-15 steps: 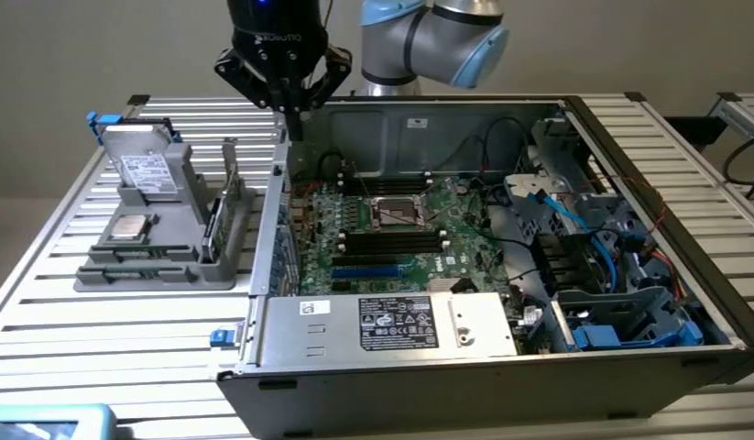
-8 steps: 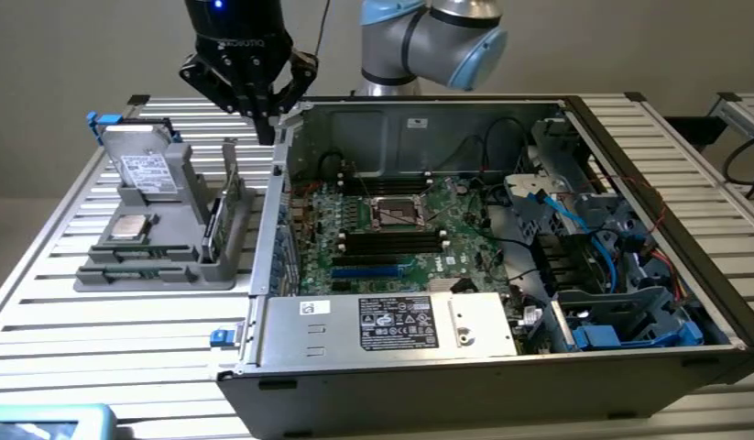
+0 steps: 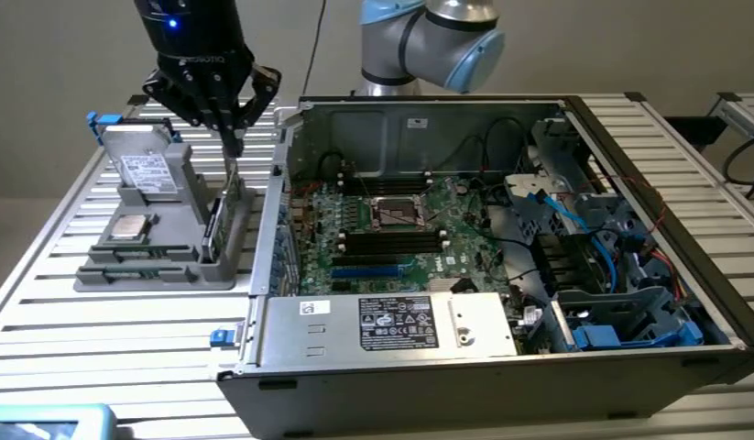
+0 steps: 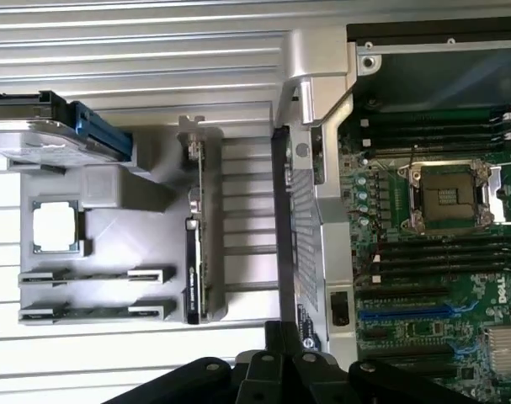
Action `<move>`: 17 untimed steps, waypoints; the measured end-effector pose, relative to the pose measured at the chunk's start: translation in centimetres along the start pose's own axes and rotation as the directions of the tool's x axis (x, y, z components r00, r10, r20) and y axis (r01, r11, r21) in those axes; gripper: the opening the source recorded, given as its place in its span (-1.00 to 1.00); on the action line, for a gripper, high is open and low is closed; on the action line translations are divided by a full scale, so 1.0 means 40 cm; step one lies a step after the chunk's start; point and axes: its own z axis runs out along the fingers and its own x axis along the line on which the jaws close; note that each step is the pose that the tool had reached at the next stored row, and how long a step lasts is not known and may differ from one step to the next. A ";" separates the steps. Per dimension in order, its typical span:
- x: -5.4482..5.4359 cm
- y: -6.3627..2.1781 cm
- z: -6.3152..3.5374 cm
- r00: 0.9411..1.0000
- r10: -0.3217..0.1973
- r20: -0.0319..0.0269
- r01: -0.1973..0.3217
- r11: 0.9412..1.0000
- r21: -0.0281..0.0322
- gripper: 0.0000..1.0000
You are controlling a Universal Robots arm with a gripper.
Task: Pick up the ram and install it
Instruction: 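Reach for the ram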
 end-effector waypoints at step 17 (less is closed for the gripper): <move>0.194 -0.017 0.049 1.000 0.000 0.000 0.000 1.000 0.000 -0.79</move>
